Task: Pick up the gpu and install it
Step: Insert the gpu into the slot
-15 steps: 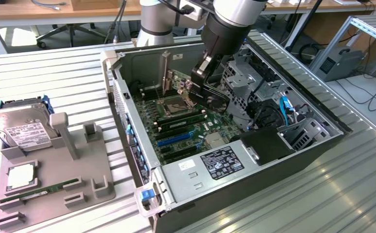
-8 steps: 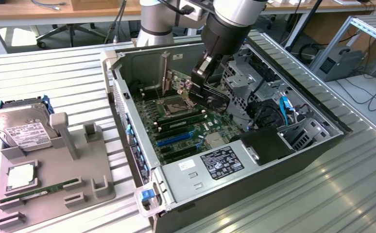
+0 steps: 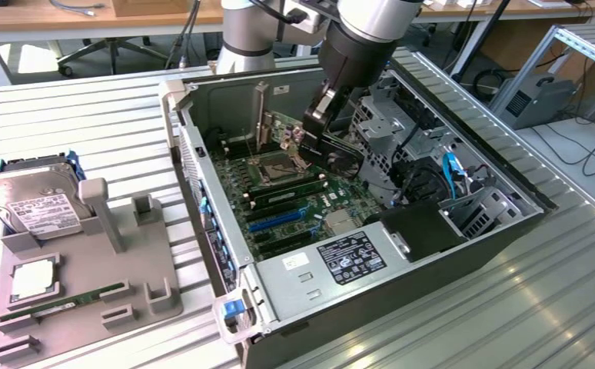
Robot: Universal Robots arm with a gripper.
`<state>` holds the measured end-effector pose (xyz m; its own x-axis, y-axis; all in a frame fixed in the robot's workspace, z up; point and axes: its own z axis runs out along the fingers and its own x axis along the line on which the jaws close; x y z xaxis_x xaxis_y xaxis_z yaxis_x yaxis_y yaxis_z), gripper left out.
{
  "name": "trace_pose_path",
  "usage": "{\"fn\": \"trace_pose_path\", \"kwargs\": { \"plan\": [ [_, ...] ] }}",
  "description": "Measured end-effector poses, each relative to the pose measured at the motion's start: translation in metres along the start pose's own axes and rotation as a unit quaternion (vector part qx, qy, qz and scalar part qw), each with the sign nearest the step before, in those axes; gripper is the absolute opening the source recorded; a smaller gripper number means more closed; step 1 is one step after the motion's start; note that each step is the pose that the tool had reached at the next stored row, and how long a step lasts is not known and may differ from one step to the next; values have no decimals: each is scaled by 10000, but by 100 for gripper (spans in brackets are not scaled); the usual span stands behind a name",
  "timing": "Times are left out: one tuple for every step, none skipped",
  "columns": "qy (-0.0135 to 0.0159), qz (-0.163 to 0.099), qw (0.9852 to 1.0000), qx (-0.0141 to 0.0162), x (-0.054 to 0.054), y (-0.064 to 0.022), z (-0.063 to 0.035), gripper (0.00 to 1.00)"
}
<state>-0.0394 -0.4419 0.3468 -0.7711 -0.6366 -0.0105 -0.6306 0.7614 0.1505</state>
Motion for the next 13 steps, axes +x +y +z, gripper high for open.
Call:
{"fn": "trace_pose_path", "kwargs": {
  "plan": [
    [1, -8, 10000, 0, 0, 0, 0, 27],
    [2, -14, 10000, 0, 0, 0, 0, 27],
    [4, -22, 10000, 0, 0, 0, 0, 27],
    [5, -30, 10000, 0, 0, 0, 0, 27],
    [6, -37, 10000, 0, 0, 0, 0, 27],
    [7, -45, 10000, 0, 0, 0, 0, 27],
    [8, -52, 10000, -1, 0, 0, 0, 27],
    [9, -59, 10000, -1, 0, 0, 0, 27],
    [10, -68, 10000, -1, 0, 0, 0, 27],
    [12, -78, 10000, -1, 0, 0, 0, 27],
    [13, -84, 10000, -1, 0, 0, 0, 27],
    [15, -94, 10000, -1, 0, 0, 0, 27],
    [16, -101, 9999, -1, 0, 0, 0, 27]
  ]
}}
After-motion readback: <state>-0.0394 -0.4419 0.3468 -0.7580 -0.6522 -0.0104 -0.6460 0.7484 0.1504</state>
